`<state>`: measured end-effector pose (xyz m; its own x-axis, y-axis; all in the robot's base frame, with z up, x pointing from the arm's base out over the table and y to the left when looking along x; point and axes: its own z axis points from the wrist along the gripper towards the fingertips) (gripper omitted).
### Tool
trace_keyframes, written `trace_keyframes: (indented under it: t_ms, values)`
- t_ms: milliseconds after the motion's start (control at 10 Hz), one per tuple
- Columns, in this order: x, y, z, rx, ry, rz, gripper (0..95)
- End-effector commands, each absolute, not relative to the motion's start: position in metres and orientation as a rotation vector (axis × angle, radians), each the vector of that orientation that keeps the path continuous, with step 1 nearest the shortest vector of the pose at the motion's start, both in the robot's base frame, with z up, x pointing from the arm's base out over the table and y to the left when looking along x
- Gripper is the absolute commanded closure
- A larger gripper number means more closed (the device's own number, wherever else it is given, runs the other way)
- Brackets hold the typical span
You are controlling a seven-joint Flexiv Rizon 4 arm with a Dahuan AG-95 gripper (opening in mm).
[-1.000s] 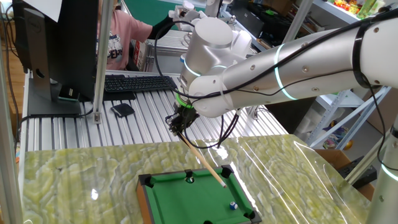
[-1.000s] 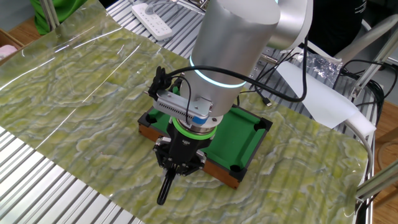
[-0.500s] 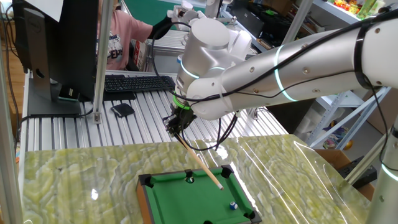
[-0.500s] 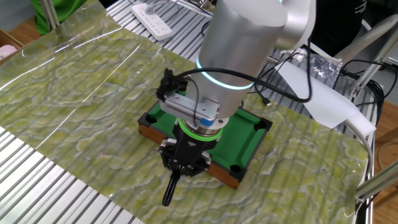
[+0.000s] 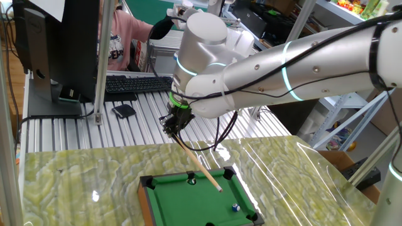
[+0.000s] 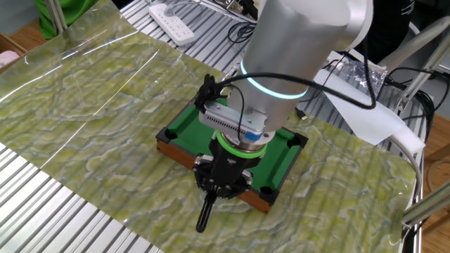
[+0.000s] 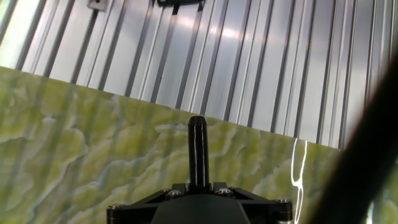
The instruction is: Hit the pool ball
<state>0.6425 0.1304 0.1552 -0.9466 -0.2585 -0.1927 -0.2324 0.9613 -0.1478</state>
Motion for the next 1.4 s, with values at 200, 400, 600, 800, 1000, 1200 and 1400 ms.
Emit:
trace_keyframes:
  t_ms: [200, 400, 600, 800, 1000, 1200, 1400]
  values:
    - [0.633, 0.143, 0.164, -0.370, 2.914, -0.181, 95.0]
    - [0.621, 0.157, 0.177, -0.371, 2.917, -0.185, 95.0]
    - [0.615, 0.166, 0.184, -0.371, 2.920, -0.185, 95.0]
    - [0.609, 0.175, 0.189, -0.369, 2.920, -0.186, 95.0]
    - [0.606, 0.180, 0.188, -0.334, 2.923, -0.183, 95.0]
    - [0.605, 0.181, 0.188, -0.325, 2.924, -0.183, 95.0]
    - [0.605, 0.181, 0.188, -0.367, 2.919, -0.194, 95.0]
